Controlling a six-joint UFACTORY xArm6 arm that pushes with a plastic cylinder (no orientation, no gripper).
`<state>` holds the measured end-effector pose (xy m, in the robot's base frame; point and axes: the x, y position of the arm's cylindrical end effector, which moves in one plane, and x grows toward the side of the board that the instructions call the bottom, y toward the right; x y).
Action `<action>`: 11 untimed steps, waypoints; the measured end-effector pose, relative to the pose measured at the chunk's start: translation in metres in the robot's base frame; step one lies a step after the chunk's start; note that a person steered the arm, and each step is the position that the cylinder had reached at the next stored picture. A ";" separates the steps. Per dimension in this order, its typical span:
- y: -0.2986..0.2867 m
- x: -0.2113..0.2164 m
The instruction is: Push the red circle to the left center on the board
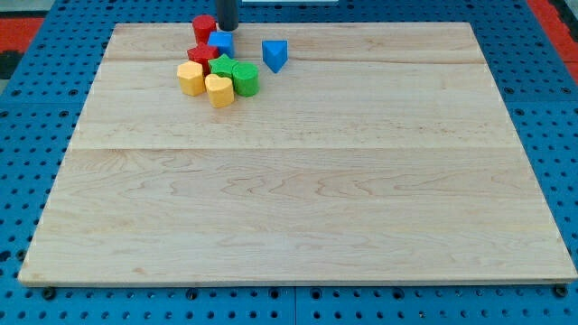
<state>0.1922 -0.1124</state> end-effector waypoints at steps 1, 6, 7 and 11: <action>-0.044 0.003; -0.104 0.160; -0.090 0.123; -0.124 0.187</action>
